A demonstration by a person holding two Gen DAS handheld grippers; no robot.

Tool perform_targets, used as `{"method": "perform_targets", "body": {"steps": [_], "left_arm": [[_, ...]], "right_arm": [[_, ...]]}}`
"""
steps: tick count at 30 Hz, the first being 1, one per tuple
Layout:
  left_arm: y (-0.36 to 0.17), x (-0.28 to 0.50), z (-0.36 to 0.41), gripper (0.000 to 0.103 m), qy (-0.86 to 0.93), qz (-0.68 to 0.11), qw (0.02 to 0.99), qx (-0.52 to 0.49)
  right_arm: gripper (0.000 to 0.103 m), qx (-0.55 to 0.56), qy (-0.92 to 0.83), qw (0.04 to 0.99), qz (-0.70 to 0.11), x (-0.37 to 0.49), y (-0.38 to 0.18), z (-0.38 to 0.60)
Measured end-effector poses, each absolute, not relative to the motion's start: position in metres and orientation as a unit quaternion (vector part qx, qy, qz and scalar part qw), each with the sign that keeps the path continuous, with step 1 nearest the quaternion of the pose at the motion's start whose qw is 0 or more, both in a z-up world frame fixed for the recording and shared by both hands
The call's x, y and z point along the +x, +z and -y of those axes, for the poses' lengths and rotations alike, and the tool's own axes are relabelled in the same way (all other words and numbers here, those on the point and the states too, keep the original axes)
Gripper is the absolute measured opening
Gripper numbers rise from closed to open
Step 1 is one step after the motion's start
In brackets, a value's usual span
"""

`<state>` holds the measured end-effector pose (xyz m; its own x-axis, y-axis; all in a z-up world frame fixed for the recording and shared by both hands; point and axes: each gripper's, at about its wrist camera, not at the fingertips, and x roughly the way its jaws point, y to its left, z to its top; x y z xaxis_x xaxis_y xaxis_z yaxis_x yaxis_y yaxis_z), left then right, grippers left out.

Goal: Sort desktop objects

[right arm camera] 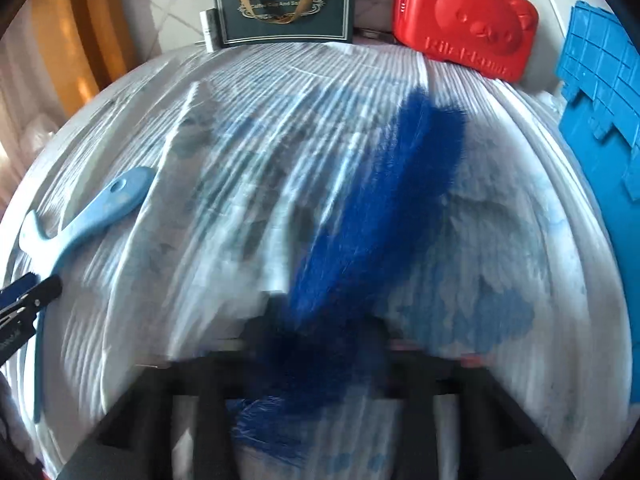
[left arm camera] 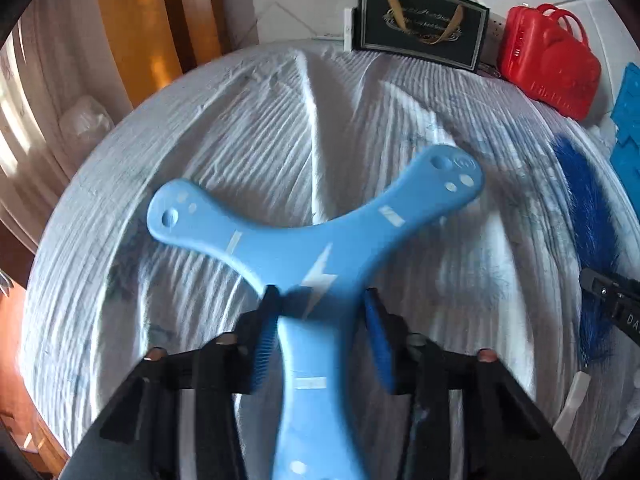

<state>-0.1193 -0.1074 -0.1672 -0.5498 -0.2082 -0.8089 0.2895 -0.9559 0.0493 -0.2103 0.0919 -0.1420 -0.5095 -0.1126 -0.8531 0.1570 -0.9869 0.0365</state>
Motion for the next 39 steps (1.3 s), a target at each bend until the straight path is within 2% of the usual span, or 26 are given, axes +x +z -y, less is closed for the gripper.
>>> {"method": "perform_targets", "body": {"steps": [2,5,9,14,15,16,17,19,24,25,27,28,29,33,39], "left_arm": [[-0.152,-0.114,0.096,0.007,-0.890,-0.022,0.135,0.436],[-0.145,-0.115,0.093,0.007,-0.890,-0.041,0.115,0.439],[-0.152,-0.106,0.113,0.007,-0.878,-0.081,0.140,0.451],[-0.161,-0.092,0.135,0.008,-0.862,-0.138,0.128,0.470],[-0.162,-0.093,0.134,0.011,-0.861,-0.137,0.122,0.474],[-0.164,-0.094,0.132,0.026,-0.860,-0.136,0.120,0.477],[-0.168,-0.096,0.132,0.051,-0.858,-0.139,0.122,0.479],[-0.178,-0.099,0.135,0.081,-0.851,-0.145,0.131,0.488],[-0.184,-0.098,0.134,0.081,-0.852,-0.103,0.155,0.489],[-0.183,-0.099,0.135,0.078,-0.852,-0.102,0.155,0.489],[-0.179,-0.099,0.141,0.060,-0.858,-0.104,0.155,0.478],[-0.177,-0.099,0.144,0.042,-0.860,-0.109,0.157,0.473],[-0.175,-0.099,0.150,0.034,-0.861,-0.121,0.155,0.469],[-0.174,-0.097,0.165,0.034,-0.860,-0.169,0.138,0.461],[-0.164,-0.082,0.182,0.034,-0.870,-0.193,0.133,0.434]], "right_arm": [[0.021,0.479,-0.873,0.089,-0.018,-0.204,-0.134,-0.093],[0.017,0.471,-0.875,0.108,0.000,-0.194,-0.120,-0.094],[0.015,0.458,-0.881,0.115,-0.013,-0.183,-0.106,-0.094],[0.016,0.490,-0.865,0.104,-0.018,-0.183,-0.129,-0.099],[0.020,0.499,-0.860,0.107,-0.010,-0.184,-0.135,-0.101],[0.023,0.504,-0.857,0.105,-0.006,-0.184,-0.139,-0.103],[0.027,0.503,-0.858,0.101,-0.006,-0.184,-0.139,-0.103],[0.027,0.481,-0.870,0.104,-0.025,-0.178,-0.129,-0.099],[0.029,0.435,-0.881,0.179,-0.047,-0.169,-0.104,-0.069],[0.029,0.436,-0.879,0.186,-0.044,-0.170,-0.104,-0.064],[0.029,0.433,-0.880,0.191,-0.040,-0.172,-0.104,-0.059],[0.029,0.438,-0.876,0.200,-0.036,-0.173,-0.105,-0.056],[0.029,0.444,-0.870,0.213,-0.031,-0.176,-0.107,-0.053],[0.029,0.464,-0.842,0.276,-0.022,-0.188,-0.113,-0.019],[0.029,0.484,-0.806,0.341,-0.001,-0.199,-0.128,0.036]]}}
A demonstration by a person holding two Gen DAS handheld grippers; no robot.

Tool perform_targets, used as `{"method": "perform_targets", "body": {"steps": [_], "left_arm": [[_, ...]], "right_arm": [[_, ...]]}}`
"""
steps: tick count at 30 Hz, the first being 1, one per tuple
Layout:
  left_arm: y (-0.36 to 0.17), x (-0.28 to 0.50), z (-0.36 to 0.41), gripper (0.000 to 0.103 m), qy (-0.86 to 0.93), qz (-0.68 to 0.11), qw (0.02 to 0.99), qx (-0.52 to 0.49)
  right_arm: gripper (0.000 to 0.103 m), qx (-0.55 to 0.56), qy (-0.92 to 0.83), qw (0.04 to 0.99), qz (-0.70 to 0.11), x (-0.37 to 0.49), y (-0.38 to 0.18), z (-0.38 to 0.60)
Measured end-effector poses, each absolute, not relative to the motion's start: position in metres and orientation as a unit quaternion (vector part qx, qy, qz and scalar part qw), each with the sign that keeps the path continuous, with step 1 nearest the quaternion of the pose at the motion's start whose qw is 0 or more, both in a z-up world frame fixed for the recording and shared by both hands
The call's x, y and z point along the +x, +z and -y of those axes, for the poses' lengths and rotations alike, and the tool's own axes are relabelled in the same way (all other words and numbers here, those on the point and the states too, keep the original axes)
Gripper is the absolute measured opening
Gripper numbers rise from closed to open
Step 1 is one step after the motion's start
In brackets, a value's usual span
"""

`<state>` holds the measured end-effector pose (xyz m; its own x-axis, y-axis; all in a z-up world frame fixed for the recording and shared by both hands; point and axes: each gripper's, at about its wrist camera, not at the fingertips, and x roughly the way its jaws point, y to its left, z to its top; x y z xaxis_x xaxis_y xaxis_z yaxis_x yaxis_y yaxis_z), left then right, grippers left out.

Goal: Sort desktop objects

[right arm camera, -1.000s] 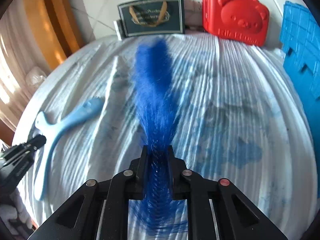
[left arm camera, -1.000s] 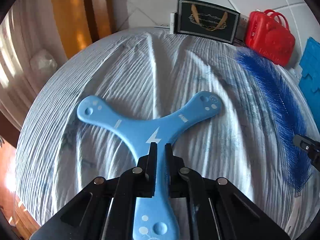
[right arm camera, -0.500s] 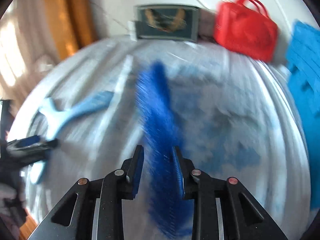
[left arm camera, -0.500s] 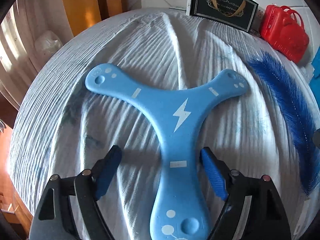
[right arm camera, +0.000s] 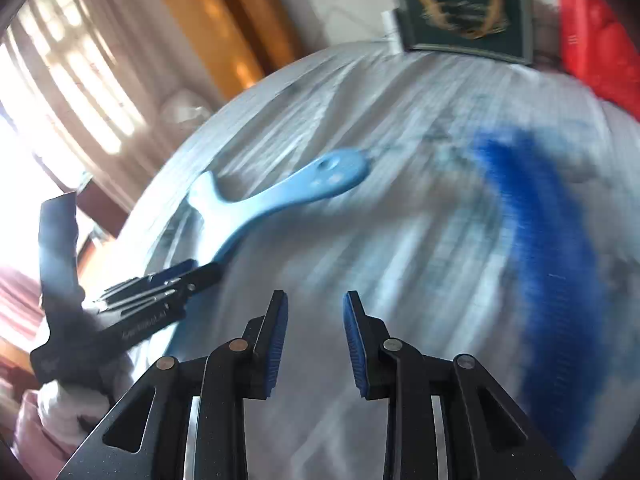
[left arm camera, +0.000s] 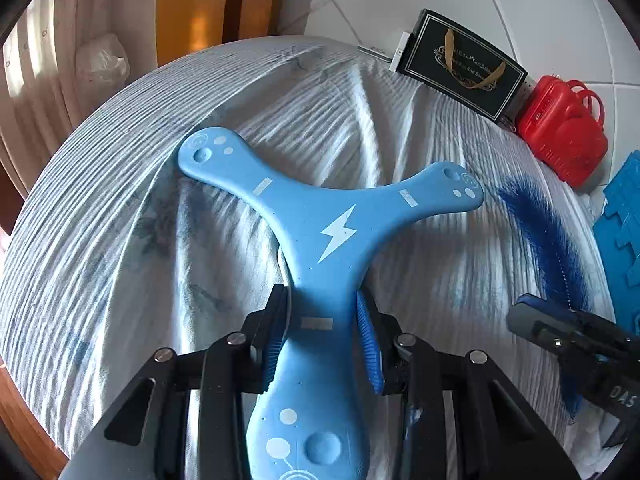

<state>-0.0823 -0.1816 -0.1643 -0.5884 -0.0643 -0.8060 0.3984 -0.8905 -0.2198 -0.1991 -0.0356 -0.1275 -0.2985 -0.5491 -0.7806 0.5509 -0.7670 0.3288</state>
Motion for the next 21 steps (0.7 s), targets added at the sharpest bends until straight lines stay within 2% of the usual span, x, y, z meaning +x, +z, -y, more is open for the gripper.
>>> {"method": "perform_targets", "body": {"steps": [11,16,18,20,21], "left_arm": [[-0.164,-0.084,0.188,0.034,-0.871,-0.172,0.110,0.446],[-0.163,-0.093,0.192,0.034,-0.868,-0.137,0.107,0.465],[-0.165,-0.103,0.196,0.039,-0.866,-0.133,0.118,0.468],[-0.171,-0.123,0.203,0.056,-0.856,-0.124,0.138,0.482],[-0.177,-0.135,0.209,0.056,-0.851,-0.130,0.147,0.487]], "right_arm": [[0.029,0.512,-0.780,0.360,-0.008,-0.242,-0.155,0.095],[0.029,0.458,-0.792,0.404,-0.016,-0.253,-0.144,0.110],[0.029,0.422,-0.798,0.429,-0.024,-0.249,-0.130,0.113],[0.029,0.410,-0.792,0.451,-0.024,-0.247,-0.124,0.118],[0.029,0.412,-0.789,0.456,-0.023,-0.248,-0.124,0.121]]}}
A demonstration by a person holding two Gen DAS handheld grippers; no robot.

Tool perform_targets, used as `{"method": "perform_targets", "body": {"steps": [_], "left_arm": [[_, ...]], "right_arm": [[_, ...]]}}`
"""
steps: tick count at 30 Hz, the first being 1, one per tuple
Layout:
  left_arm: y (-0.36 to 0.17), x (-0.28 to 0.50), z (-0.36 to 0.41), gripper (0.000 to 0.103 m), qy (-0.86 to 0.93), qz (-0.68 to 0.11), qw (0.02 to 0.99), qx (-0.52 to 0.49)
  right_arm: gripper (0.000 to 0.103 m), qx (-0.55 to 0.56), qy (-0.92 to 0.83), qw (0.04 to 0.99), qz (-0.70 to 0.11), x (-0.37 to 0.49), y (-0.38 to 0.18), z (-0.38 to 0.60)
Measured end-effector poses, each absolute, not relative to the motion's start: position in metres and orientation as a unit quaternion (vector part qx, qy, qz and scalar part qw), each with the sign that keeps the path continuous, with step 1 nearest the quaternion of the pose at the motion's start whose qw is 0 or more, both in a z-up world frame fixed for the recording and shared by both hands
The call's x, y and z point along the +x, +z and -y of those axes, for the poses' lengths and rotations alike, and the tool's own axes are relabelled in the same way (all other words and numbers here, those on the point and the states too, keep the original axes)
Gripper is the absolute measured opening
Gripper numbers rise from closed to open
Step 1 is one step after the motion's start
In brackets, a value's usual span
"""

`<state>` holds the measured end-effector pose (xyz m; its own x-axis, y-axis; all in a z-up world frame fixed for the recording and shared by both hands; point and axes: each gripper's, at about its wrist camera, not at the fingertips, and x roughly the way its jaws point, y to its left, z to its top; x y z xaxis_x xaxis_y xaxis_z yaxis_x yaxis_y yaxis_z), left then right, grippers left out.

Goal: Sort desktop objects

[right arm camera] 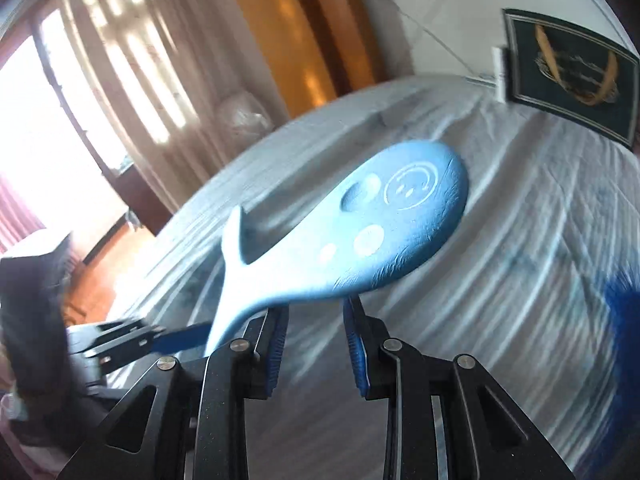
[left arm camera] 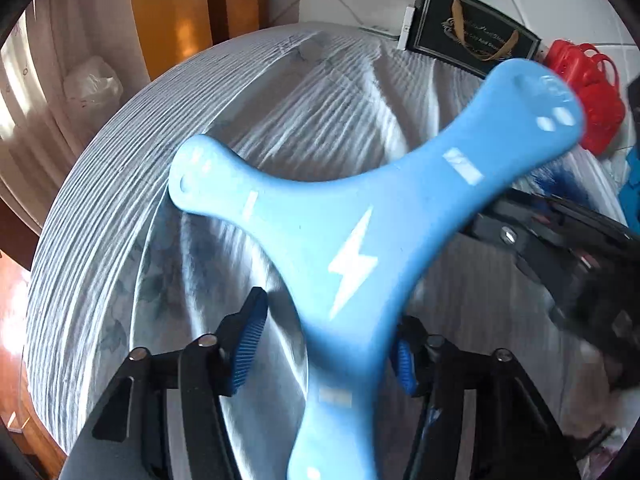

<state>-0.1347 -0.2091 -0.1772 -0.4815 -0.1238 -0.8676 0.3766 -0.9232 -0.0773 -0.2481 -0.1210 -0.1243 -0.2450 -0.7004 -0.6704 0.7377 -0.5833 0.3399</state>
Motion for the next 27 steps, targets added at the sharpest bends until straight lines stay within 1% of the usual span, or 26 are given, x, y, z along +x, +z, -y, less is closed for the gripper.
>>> {"method": "perform_targets", "body": {"steps": [1,2,3,4,5,7,8,13,14,15,17,19,20,22,24,25,27], "left_arm": [[-0.179,-0.140,0.213,0.056,-0.852,-0.134,0.153,0.482],[-0.178,-0.146,0.216,0.038,-0.856,-0.135,0.151,0.475],[-0.179,-0.150,0.218,0.036,-0.855,-0.137,0.150,0.478],[-0.176,-0.152,0.217,0.025,-0.856,-0.134,0.151,0.476],[-0.172,-0.151,0.214,0.020,-0.862,-0.124,0.150,0.469],[-0.162,-0.148,0.205,0.013,-0.869,-0.094,0.154,0.461],[-0.157,-0.147,0.200,0.012,-0.870,-0.084,0.152,0.461],[-0.145,-0.148,0.174,0.011,-0.873,-0.057,0.136,0.465],[-0.144,-0.148,0.168,0.011,-0.874,-0.052,0.131,0.464],[-0.142,-0.149,0.162,0.011,-0.876,-0.048,0.127,0.464],[-0.139,-0.152,0.151,0.011,-0.878,-0.043,0.119,0.461],[-0.135,-0.156,0.142,0.011,-0.881,-0.034,0.113,0.459],[-0.133,-0.157,0.136,0.011,-0.882,-0.031,0.109,0.458],[-0.129,-0.160,0.123,0.011,-0.883,-0.023,0.103,0.457],[-0.123,-0.160,0.109,0.011,-0.885,-0.015,0.096,0.455],[-0.120,-0.159,0.104,0.011,-0.886,-0.012,0.093,0.454],[-0.111,-0.157,0.091,0.011,-0.890,-0.005,0.088,0.448]], "right_arm": [[0.029,0.416,-0.788,0.453,-0.023,-0.248,-0.126,0.122],[0.029,0.422,-0.788,0.447,-0.023,-0.247,-0.127,0.121],[0.029,0.428,-0.788,0.443,-0.016,-0.246,-0.128,0.117],[0.029,0.432,-0.791,0.434,-0.012,-0.245,-0.128,0.111],[0.029,0.435,-0.795,0.423,-0.012,-0.243,-0.127,0.104],[0.029,0.439,-0.808,0.394,-0.006,-0.237,-0.121,0.075],[0.029,0.437,-0.820,0.369,-0.009,-0.231,-0.116,0.058],[0.029,0.431,-0.870,0.240,-0.009,-0.205,-0.094,-0.030],[0.035,0.435,-0.873,0.220,-0.007,-0.202,-0.093,-0.043],[0.050,0.448,-0.873,0.194,-0.006,-0.199,-0.097,-0.062],[0.069,0.467,-0.869,0.167,-0.004,-0.198,-0.105,-0.083],[0.068,0.477,-0.865,0.156,-0.004,-0.195,-0.113,-0.095],[0.065,0.475,-0.867,0.150,-0.013,-0.195,-0.118,-0.098],[0.053,0.478,-0.867,0.136,-0.020,-0.194,-0.128,-0.102],[0.022,0.497,-0.860,0.118,-0.009,-0.202,-0.143,-0.110],[0.018,0.486,-0.867,0.114,-0.003,-0.202,-0.140,-0.110],[0.014,0.482,-0.868,0.118,0.025,-0.200,-0.132,-0.119]]}}
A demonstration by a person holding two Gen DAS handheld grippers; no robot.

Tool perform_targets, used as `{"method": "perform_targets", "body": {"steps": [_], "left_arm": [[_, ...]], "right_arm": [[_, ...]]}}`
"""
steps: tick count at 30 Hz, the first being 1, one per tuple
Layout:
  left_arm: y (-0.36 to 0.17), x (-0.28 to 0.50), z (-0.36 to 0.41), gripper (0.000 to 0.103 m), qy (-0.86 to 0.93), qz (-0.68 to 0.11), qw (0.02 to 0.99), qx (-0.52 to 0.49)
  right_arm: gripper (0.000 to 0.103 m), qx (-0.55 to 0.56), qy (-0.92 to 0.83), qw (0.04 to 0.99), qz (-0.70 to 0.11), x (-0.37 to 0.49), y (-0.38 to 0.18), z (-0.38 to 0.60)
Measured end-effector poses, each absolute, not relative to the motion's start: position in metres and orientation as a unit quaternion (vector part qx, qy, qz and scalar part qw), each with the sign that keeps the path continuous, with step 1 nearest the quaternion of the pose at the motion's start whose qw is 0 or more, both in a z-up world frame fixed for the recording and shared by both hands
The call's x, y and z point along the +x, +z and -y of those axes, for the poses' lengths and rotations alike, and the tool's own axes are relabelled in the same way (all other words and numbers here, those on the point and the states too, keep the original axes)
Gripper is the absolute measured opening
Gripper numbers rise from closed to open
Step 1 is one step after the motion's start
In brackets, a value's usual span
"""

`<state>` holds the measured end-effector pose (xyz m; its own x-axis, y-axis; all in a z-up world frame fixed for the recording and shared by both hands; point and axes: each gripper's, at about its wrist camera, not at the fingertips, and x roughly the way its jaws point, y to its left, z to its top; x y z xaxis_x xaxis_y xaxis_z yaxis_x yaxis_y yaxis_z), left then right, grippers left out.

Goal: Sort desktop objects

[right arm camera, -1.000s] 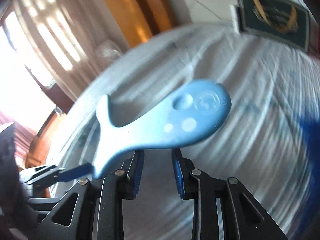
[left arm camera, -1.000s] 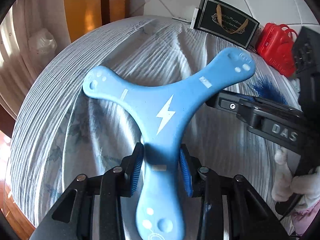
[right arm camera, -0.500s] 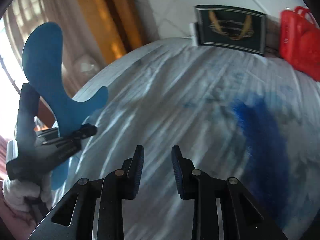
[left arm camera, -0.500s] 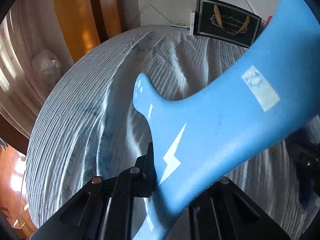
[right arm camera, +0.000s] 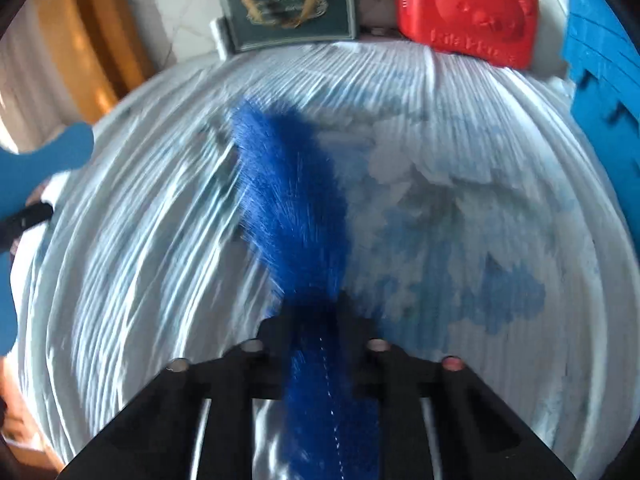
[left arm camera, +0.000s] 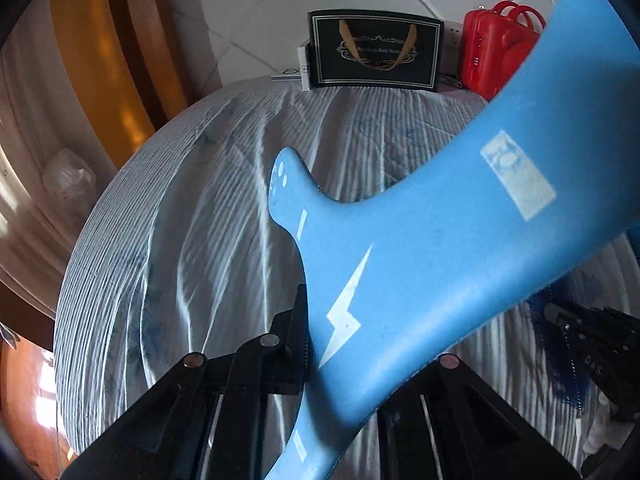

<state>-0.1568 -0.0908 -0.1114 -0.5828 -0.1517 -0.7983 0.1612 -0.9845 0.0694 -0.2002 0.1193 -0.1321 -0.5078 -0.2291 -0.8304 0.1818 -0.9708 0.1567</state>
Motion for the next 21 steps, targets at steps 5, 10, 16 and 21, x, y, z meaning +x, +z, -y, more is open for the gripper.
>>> {"method": "perform_targets", "body": {"steps": [5,10,16,21], "left_arm": [[-0.083,-0.148,0.069,0.011,-0.901,-0.001,0.076,0.428],[-0.040,-0.145,0.043,0.011,-0.917,0.007,0.050,0.396],[0.022,-0.142,0.014,0.011,-0.941,0.032,-0.004,0.337],[0.065,-0.139,-0.012,0.011,-0.954,0.045,-0.059,0.291]], "right_arm": [[0.014,0.430,-0.891,0.141,0.040,-0.188,-0.085,-0.133],[0.014,0.373,-0.915,0.146,0.044,-0.177,-0.020,-0.141],[0.014,0.302,-0.945,0.116,0.056,-0.152,0.061,-0.161],[0.014,0.247,-0.963,0.080,0.064,-0.130,0.126,-0.175]]}}
